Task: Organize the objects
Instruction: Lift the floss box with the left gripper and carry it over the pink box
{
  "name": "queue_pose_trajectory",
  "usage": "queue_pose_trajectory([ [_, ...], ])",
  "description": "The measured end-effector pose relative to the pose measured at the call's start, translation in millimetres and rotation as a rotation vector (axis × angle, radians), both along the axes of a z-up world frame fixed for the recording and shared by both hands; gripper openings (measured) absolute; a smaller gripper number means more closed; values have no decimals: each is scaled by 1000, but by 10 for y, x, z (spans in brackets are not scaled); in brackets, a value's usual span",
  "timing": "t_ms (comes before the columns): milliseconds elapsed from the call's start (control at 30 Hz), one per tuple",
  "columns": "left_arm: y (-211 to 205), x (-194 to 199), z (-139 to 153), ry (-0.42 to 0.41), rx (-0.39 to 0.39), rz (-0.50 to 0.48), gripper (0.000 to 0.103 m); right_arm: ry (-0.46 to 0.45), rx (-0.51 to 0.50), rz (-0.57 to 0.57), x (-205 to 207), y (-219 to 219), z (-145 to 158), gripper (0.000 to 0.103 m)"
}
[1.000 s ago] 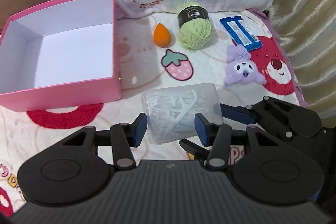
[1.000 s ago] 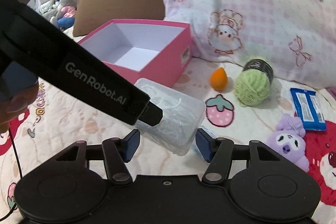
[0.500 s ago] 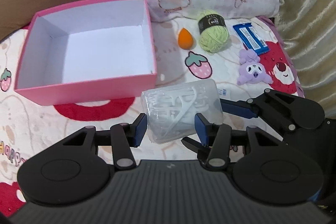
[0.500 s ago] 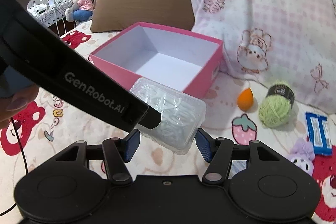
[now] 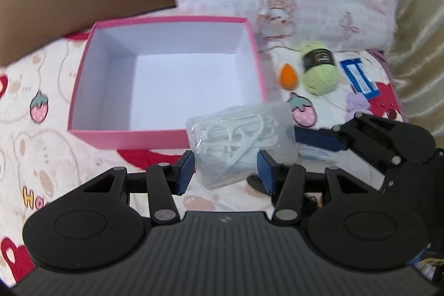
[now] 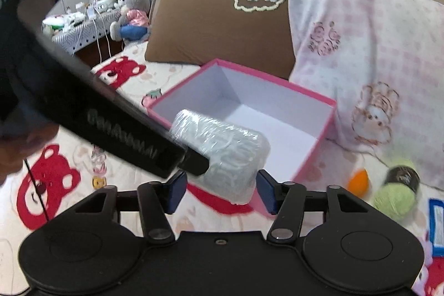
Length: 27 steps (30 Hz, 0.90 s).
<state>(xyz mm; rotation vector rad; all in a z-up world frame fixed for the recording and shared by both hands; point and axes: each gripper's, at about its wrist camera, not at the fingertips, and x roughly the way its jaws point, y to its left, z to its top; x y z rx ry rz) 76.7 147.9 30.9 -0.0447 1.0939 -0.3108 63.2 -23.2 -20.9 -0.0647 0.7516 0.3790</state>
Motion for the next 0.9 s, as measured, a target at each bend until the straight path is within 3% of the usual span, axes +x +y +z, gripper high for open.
queue_pose_trajectory([
  [233, 335, 459, -91, 13, -29, 78, 48, 11, 19, 18, 529, 109, -47, 56],
  [533, 463, 1145, -238, 4, 42, 139, 48, 87, 64, -1, 1322, 184, -196, 50],
  [900, 629, 1831, -781, 74, 51, 185, 48, 209, 58, -52, 2095, 274, -665, 49],
])
